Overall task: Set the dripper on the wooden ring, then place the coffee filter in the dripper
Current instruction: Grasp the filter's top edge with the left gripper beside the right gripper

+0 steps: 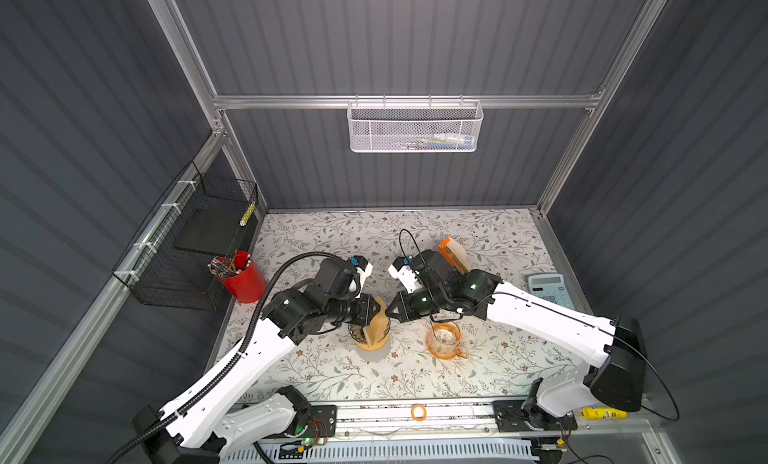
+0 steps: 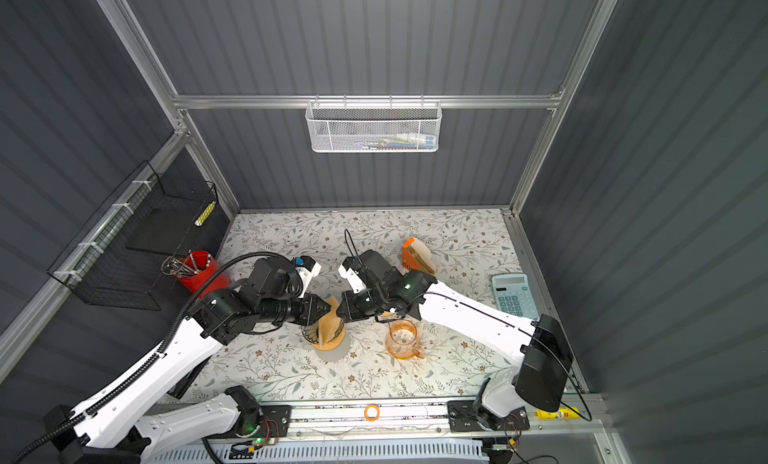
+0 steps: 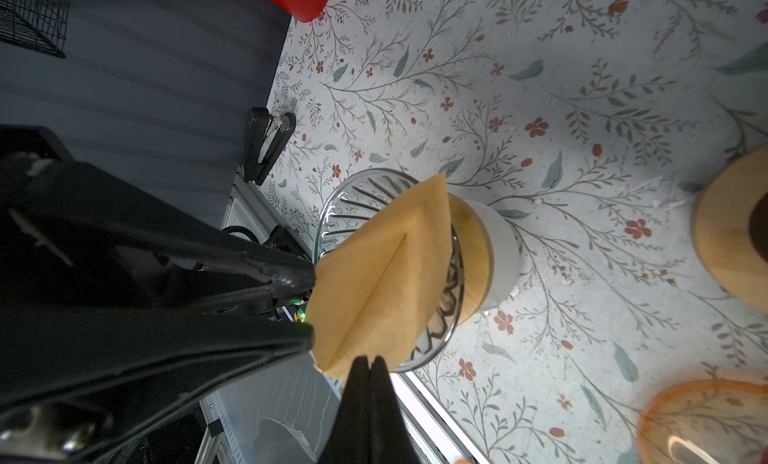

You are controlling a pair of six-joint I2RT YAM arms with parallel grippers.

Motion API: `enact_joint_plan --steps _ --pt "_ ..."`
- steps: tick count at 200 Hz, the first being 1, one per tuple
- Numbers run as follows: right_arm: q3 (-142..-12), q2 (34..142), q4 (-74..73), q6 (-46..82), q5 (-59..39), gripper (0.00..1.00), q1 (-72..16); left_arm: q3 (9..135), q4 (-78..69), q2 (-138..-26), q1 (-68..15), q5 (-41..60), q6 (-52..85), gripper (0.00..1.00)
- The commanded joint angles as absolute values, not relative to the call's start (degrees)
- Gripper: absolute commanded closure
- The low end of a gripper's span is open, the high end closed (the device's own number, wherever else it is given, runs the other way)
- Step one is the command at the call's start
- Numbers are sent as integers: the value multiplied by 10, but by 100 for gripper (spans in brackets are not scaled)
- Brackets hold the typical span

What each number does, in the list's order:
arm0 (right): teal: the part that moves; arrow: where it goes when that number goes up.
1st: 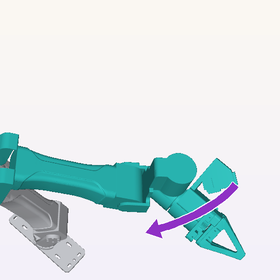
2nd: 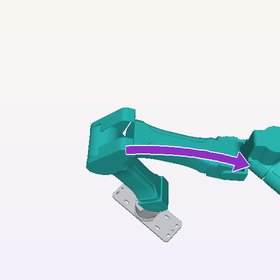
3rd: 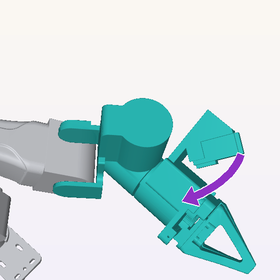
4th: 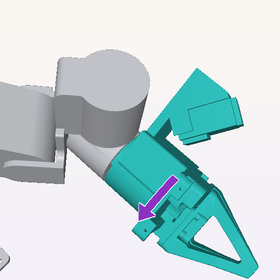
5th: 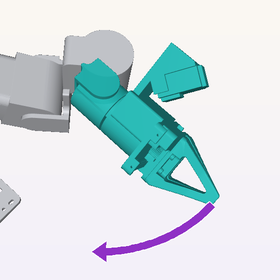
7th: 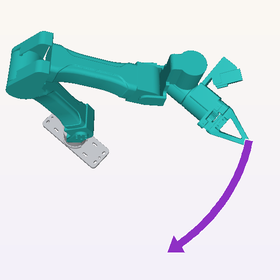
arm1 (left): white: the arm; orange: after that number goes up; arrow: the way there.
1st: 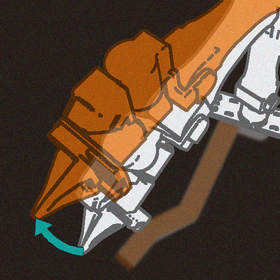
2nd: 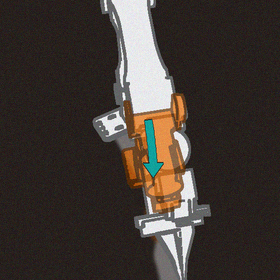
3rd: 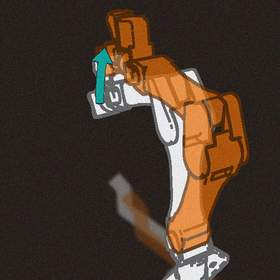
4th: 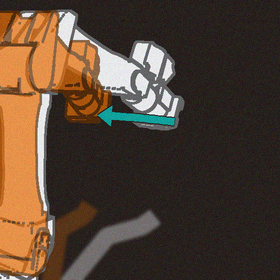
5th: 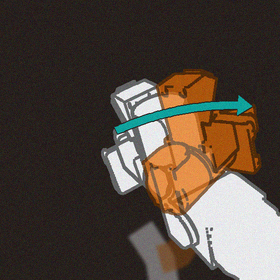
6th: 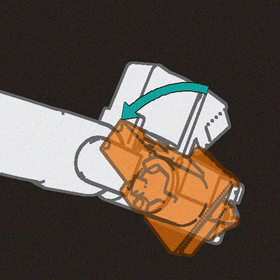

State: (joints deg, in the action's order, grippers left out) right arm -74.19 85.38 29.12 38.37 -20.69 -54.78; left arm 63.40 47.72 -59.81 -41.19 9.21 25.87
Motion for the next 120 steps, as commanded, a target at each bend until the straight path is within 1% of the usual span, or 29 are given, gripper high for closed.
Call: enact_joint_plan --steps 1,120 --pt "-734 859 272 381 -220 96 -547 644 494 -606 -412 94 245 77" --pt "-721 882 257 387 -230 96 -547 598 496 -593 -412 63 249 78"
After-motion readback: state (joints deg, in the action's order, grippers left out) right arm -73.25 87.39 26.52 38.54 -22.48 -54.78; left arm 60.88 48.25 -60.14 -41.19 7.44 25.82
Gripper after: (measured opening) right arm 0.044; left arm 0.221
